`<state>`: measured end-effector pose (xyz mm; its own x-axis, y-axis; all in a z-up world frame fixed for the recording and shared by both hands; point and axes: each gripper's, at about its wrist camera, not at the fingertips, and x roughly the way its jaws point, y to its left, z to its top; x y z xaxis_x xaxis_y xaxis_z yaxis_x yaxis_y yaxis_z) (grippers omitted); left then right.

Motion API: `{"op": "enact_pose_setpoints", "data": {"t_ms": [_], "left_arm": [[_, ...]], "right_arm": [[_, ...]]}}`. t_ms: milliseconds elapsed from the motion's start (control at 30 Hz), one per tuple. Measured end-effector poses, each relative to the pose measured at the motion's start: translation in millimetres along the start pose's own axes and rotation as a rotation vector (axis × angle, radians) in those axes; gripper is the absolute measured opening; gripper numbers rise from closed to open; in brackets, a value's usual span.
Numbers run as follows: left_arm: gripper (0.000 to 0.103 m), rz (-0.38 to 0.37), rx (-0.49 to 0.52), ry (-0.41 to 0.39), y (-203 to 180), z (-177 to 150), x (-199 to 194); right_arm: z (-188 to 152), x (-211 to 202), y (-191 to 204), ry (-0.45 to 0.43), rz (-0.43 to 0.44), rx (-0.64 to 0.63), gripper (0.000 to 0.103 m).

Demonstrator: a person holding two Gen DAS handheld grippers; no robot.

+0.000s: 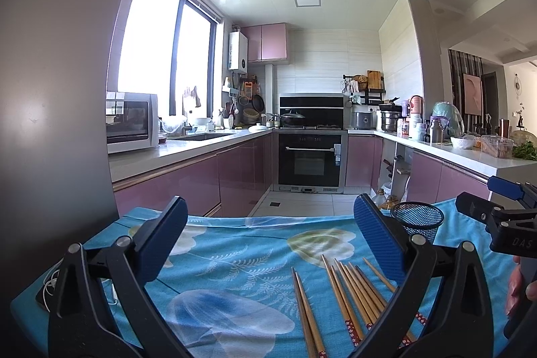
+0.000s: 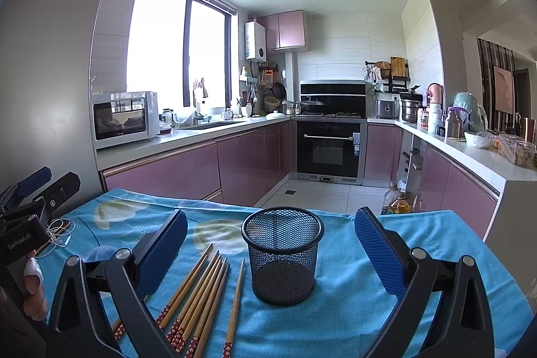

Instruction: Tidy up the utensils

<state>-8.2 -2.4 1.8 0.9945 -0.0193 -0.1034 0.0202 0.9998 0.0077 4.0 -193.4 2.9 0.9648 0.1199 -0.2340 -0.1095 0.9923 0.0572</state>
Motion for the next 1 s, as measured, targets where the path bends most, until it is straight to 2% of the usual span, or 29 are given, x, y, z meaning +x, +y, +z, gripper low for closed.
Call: {"op": "enact_pose_setpoints", "data": {"t_ms": [1000], "left_arm": [[0.097, -0.001, 0.005, 0.006, -4.2, 0.1, 1.1]], "right_arm": [[-2.8, -0.2, -1.9, 0.009, 0.006, 0.008, 0.097]]}}
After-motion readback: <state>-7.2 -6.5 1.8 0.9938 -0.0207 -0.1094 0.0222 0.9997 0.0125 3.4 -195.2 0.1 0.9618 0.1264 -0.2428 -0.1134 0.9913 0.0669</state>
